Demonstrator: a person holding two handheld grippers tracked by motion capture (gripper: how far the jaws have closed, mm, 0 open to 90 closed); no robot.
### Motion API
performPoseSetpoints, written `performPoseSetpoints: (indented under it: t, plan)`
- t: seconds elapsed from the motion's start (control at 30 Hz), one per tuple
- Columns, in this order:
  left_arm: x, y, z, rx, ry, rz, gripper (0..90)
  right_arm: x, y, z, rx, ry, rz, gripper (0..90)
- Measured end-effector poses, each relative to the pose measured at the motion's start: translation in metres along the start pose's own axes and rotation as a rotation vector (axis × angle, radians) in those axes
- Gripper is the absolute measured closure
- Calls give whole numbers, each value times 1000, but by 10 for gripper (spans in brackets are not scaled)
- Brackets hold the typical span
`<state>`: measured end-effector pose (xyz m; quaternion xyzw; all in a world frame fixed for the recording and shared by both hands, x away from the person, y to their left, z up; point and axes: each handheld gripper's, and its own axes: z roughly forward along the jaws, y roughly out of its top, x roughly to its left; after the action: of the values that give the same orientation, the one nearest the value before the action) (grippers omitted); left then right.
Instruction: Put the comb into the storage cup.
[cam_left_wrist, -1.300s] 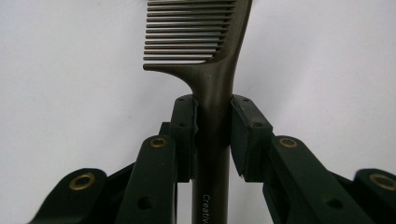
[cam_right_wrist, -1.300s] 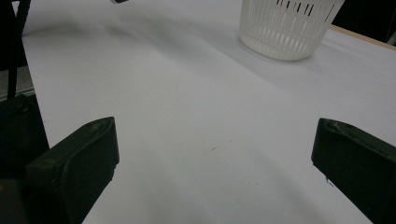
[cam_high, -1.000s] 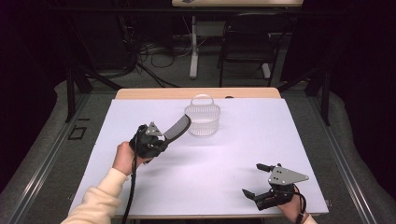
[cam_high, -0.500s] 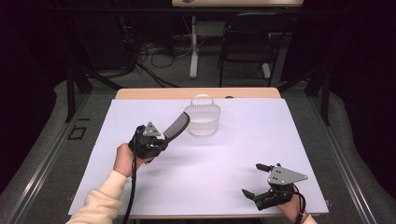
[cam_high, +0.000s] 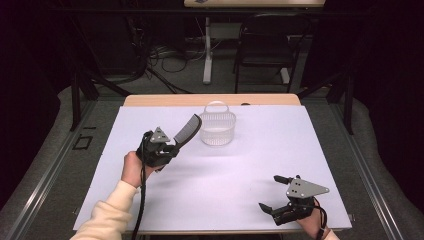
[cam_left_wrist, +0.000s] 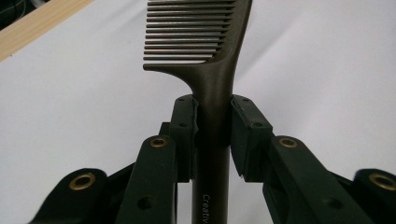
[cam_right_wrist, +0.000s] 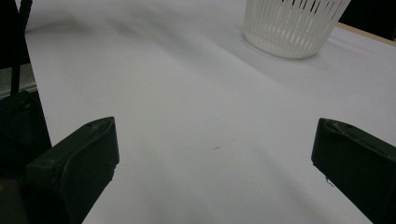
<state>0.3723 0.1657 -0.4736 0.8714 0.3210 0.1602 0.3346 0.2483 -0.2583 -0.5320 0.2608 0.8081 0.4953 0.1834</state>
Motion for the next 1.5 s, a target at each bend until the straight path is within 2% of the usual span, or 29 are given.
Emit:
performPoseSetpoints:
  t: [0.43, 0.73, 1.13, 1.5]
  plan:
    - [3, 10, -2, -26, 1, -5, 723, 0, 0, 0, 2, 5, -3, 2]
    - [6, 14, 0, -65, 9, -20, 723, -1, -1, 0, -1, 6, -2, 2]
    - [7, 23, 5, -107, 34, -21, 723, 0, 0, 0, -5, 8, -6, 2]
    - [12, 30, 9, -157, 56, -41, 722, -1, -1, 0, 4, 4, -5, 2]
